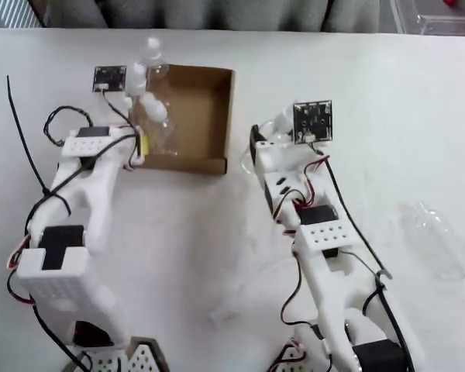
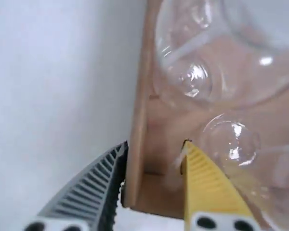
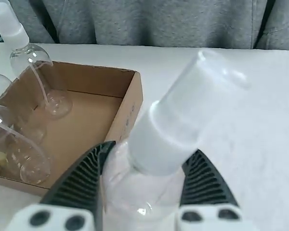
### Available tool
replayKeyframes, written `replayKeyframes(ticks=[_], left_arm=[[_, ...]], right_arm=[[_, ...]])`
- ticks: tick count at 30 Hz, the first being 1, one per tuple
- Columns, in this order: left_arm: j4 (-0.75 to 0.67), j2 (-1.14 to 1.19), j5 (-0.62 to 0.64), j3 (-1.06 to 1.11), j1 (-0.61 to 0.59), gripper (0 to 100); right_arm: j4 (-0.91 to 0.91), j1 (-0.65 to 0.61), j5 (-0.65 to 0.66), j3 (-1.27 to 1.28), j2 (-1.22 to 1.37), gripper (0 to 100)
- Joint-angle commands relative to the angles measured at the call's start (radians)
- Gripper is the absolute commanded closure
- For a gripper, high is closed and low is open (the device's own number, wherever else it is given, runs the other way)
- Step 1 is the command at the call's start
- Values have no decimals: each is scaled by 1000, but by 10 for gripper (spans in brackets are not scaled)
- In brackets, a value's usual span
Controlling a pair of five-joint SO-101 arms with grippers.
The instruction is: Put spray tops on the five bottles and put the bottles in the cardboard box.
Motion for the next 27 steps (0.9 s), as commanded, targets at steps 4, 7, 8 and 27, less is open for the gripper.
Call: replayKeyframes(ticks=[4,7,8,27], left_arm=[[8,-5,57,-12,41,823],[8,-4,60,-12,41,823],[8,-4,60,-12,41,824],[9,-2,61,-11,77,969]], right_arm=[[-4,12,-8,-8,-38,982],[-4,12,-8,-8,-38,982],[-4,10,-8,-8,-38,982],[-4,12,-8,-8,-36,982]])
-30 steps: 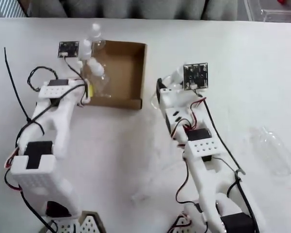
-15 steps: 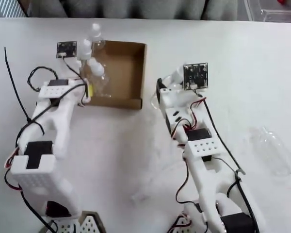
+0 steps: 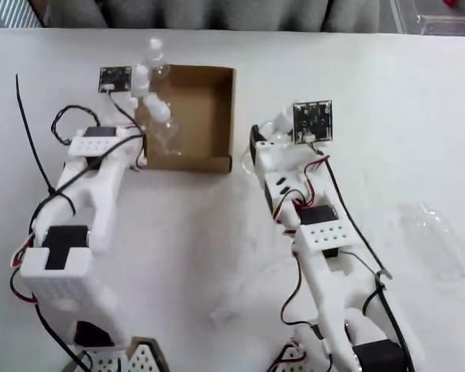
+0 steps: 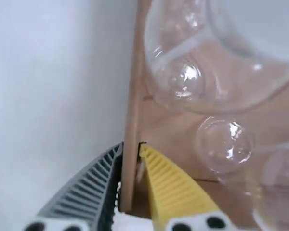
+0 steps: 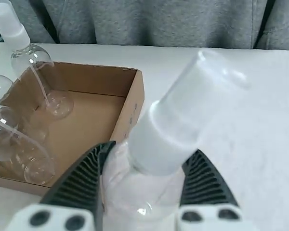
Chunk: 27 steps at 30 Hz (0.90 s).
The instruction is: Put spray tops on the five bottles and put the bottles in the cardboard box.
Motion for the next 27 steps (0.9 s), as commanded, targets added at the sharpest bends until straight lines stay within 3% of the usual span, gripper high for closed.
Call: replayKeyframes(ticks=[1,27], left_arm=[[5,-2,12,-11,44,969],[8,-10,12,23,76,970]], right_arm=[[-4,12,-8,-8,-36,982],[-4,12,-5,-8,-36,982]])
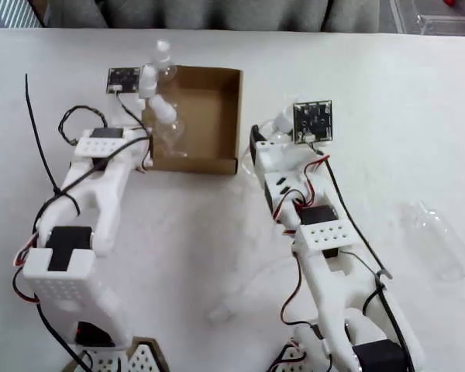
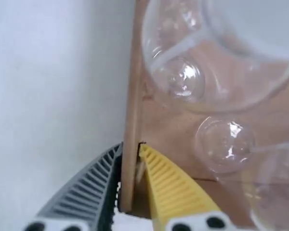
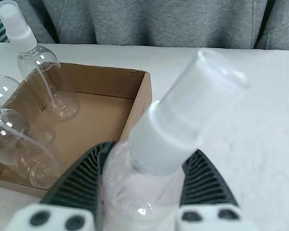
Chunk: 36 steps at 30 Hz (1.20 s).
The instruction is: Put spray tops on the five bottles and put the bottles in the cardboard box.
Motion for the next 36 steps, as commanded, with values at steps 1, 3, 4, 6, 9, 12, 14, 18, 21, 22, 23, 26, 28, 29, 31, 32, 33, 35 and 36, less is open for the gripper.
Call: replayKeyframes(ticks=[1,3,4,6,9,12,14,18,21,22,23,26,28,29,31,32,33,35,36], left_arm=[[14,-10,8,6,41,970],[15,-10,8,6,41,970],[15,-10,8,6,41,970],[23,-10,9,8,41,970],[28,-10,9,25,50,970],[28,-12,9,28,53,970],[28,-12,9,28,54,970],[49,-12,9,28,58,970],[64,-12,15,28,61,970],[64,-12,32,28,62,970],[64,-12,57,28,59,970],[64,-12,86,28,64,970],[75,-12,92,28,67,970],[86,-12,92,26,67,970],[92,-12,92,26,77,970],[92,-12,92,28,79,970],[94,-12,92,29,82,970],[112,-12,92,28,84,970],[120,-12,92,26,85,970]], right_arm=[[-4,12,-5,-8,-36,982],[-4,12,-5,-8,-36,982],[-4,12,-5,-8,-36,982],[-4,12,-5,-8,-36,982],[-4,12,-5,-8,-36,982],[-4,12,-5,-8,-36,982],[-4,12,-5,-8,-36,982],[-4,12,-5,-6,-36,982],[-4,12,-5,-6,-36,982],[-4,12,-5,-6,-36,982],[-4,12,-5,-6,-36,982],[-2,12,-5,-6,-36,982],[-1,12,-5,-6,-36,982],[1,12,-5,-6,-36,982],[1,13,-5,-6,-36,982],[1,13,-5,-6,-36,982],[1,13,-5,-6,-36,982],[1,13,-5,-6,-36,982],[1,13,-5,-5,-36,982]])
